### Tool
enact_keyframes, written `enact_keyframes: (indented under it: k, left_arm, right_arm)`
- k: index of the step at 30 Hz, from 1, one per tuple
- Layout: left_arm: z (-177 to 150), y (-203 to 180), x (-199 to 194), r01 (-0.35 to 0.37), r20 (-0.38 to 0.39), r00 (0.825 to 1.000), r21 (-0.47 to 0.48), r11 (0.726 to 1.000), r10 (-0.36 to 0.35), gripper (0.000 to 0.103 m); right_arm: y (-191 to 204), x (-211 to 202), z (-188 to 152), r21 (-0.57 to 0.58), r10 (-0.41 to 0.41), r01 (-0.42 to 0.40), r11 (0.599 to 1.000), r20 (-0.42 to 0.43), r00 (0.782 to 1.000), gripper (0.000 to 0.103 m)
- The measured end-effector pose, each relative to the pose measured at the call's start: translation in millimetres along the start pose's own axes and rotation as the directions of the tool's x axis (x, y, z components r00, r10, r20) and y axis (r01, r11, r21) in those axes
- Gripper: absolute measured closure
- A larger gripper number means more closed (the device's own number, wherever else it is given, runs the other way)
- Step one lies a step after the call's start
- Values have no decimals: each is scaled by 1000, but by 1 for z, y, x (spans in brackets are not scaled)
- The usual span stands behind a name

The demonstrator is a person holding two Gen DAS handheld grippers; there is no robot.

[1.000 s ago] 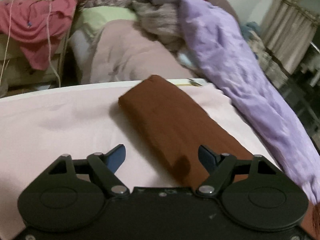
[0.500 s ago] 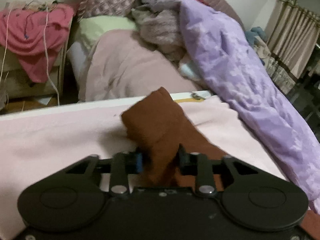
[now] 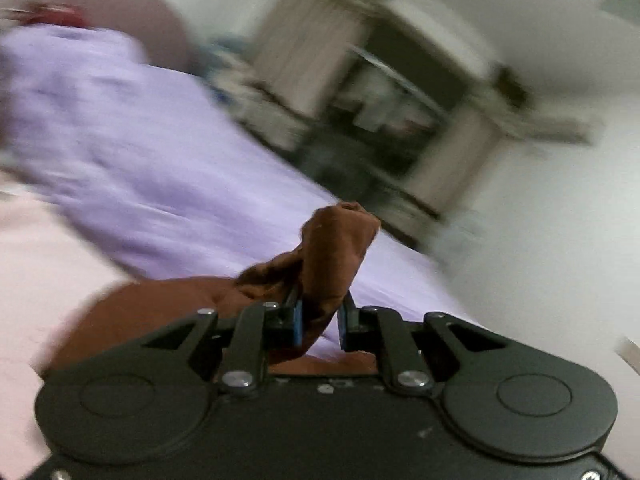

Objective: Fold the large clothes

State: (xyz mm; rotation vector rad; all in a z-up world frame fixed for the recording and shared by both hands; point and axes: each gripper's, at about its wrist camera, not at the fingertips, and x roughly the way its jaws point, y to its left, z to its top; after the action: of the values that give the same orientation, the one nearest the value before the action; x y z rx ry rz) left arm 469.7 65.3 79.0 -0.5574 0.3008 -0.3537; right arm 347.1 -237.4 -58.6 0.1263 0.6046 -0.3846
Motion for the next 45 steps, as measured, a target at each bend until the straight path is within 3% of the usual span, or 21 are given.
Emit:
enact_keyframes:
  k: [2, 3, 4, 5, 6, 9, 10, 12, 14, 16, 19, 22, 24, 25, 26, 29, 33, 35, 37, 41, 45]
  left_arm:
    - [-31, -45, 18, 112, -65, 992, 35, 993, -109, 88]
    - [-51, -64, 30, 159, -110, 982, 50, 986, -153, 80]
    - [-73, -80, 42, 182, -161, 972, 75, 980, -169, 50]
    - [-94, -91, 54, 188, -210, 964, 102, 977, -164, 29]
    - [-118, -101, 67, 184, -262, 954, 137, 973, -144, 2]
    - [-154, -102, 81, 174, -373, 925, 236, 956, -76, 5]
    - [-153, -97, 76, 178, -374, 924, 243, 953, -78, 5]
    - [-137, -76, 59, 160, -314, 947, 268, 950, -71, 4]
    - [-118, -58, 45, 84, -239, 971, 311, 947, -7, 4]
    - [-95, -26, 42, -12, -200, 976, 338, 941, 85, 4]
    - [-81, 24, 37, -113, -204, 962, 306, 945, 180, 4]
    - [-84, 64, 39, -164, -244, 943, 254, 953, 227, 4]
    - [-93, 82, 39, -176, -271, 932, 242, 954, 240, 5]
    - [-99, 87, 39, -180, -283, 927, 238, 955, 245, 5]
    - [-104, 92, 37, -179, -292, 924, 234, 955, 245, 5]
    - [-115, 104, 59, -189, -298, 915, 276, 942, 271, 5]
    - [-130, 102, 84, -251, -298, 878, 381, 890, 375, 5]
    - [-131, 104, 87, -262, -291, 872, 403, 877, 394, 5]
    - [-122, 100, 79, -258, -288, 881, 373, 891, 376, 5]
    - [-104, 77, 60, -194, -257, 923, 337, 921, 288, 5]
    - [-113, 61, 68, -134, -277, 926, 393, 910, 257, 4]
  right_arm:
    - [-12, -6, 0, 22, -3, 3, 1000, 8, 1000, 0]
    - [-17, -8, 0, 34, -5, 5, 999, 11, 1000, 0]
    - [-23, -10, -1, 45, -6, 5, 999, 12, 1000, 0]
    - [-28, -12, -1, 57, -7, 7, 998, 10, 1000, 0]
    - [-33, -13, -1, 68, -2, 2, 998, 6, 1000, 0]
    - [-43, -10, 1, 88, 50, -48, 995, -13, 999, 0]
    - [-48, -7, 2, 101, 83, -81, 992, -14, 996, 0]
    - [-56, 1, 5, 148, 157, -154, 977, -8, 988, 2]
    - [-61, 17, 9, 231, 236, -227, 946, -11, 972, 8]
    - [-61, 38, 12, 315, 322, -297, 901, -29, 946, 13]
    - [-48, 73, 15, 405, 409, -352, 844, -59, 911, 24]
    - [-28, 103, 20, 431, 403, -334, 839, -77, 912, 25]
    - [-19, 120, 20, 452, 412, -324, 831, -111, 904, 44]
    - [-15, 126, 20, 454, 421, -326, 829, -124, 899, 65]
    - [-12, 127, 19, 448, 420, -324, 834, -133, 898, 68]
    - [-5, 120, 16, 401, 396, -317, 859, -129, 909, 68]
    - [-3, 118, 14, 354, 392, -329, 876, -124, 912, 69]
    - [-4, 114, 18, 330, 385, -326, 886, -132, 913, 61]
    - [-9, 105, 24, 332, 361, -304, 893, -126, 924, 49]
    - [-30, 82, 32, 318, 332, -299, 900, -53, 942, 48]
    - [-92, 67, 31, 382, 229, -211, 900, 0, 974, 46]
